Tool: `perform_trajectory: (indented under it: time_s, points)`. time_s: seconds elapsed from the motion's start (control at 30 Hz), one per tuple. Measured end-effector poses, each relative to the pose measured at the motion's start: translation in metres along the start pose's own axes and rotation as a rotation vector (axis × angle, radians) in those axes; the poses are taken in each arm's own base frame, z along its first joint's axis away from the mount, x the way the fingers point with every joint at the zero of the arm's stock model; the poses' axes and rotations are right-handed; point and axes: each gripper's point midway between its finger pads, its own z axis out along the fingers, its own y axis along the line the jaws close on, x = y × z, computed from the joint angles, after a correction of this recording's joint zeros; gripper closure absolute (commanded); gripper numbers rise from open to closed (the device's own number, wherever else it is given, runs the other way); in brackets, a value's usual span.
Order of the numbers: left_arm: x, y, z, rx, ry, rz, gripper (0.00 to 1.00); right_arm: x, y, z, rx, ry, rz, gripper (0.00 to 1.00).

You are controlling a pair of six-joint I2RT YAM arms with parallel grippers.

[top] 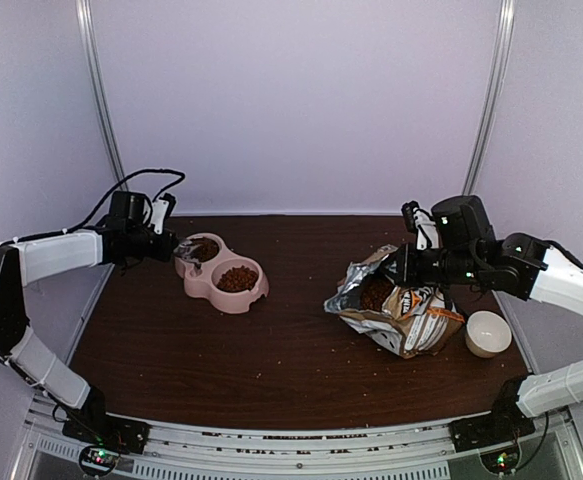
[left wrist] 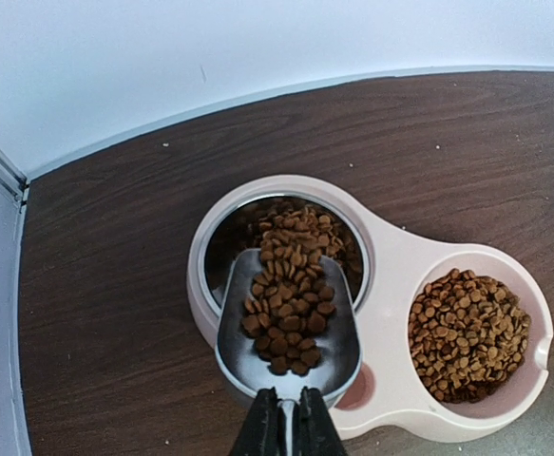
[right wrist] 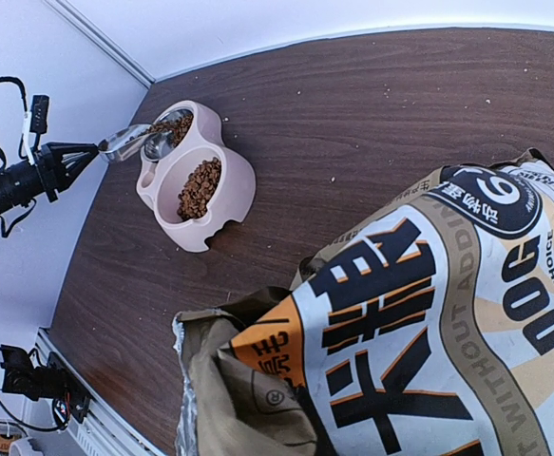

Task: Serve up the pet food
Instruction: Place the pet food in the pet food bowl.

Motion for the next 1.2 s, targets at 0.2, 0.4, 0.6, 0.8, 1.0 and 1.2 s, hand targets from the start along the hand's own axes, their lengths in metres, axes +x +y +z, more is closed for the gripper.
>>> perform_trajectory:
  time_s: [0.2,0.4,0.6,0.8,1.0,1.2]
  points:
    - [-0.007,0.001,-0.003,0.001,0.036,-0.003,1.00,0.000,0.000,0.000,0.000,0.000,0.000,1.00]
    - [-0.012,0.001,-0.009,0.004,0.073,0.000,1.00,0.000,0.000,0.000,-0.002,0.002,-0.001,1.00]
    - [-0.008,0.002,-0.006,0.009,0.148,0.007,1.00,0.000,0.000,0.000,-0.005,0.004,0.000,1.00]
    - [-0.004,0.002,-0.009,0.009,0.202,0.025,1.00,0.001,0.000,0.000,-0.008,0.007,0.000,1.00]
    - [0.001,0.002,-0.011,0.011,0.229,0.037,1.00,0.001,0.001,0.001,-0.011,0.013,0.000,1.00]
    - [-0.006,0.000,-0.015,0.024,0.228,0.052,1.00,0.002,0.001,0.002,-0.013,0.017,0.000,1.00]
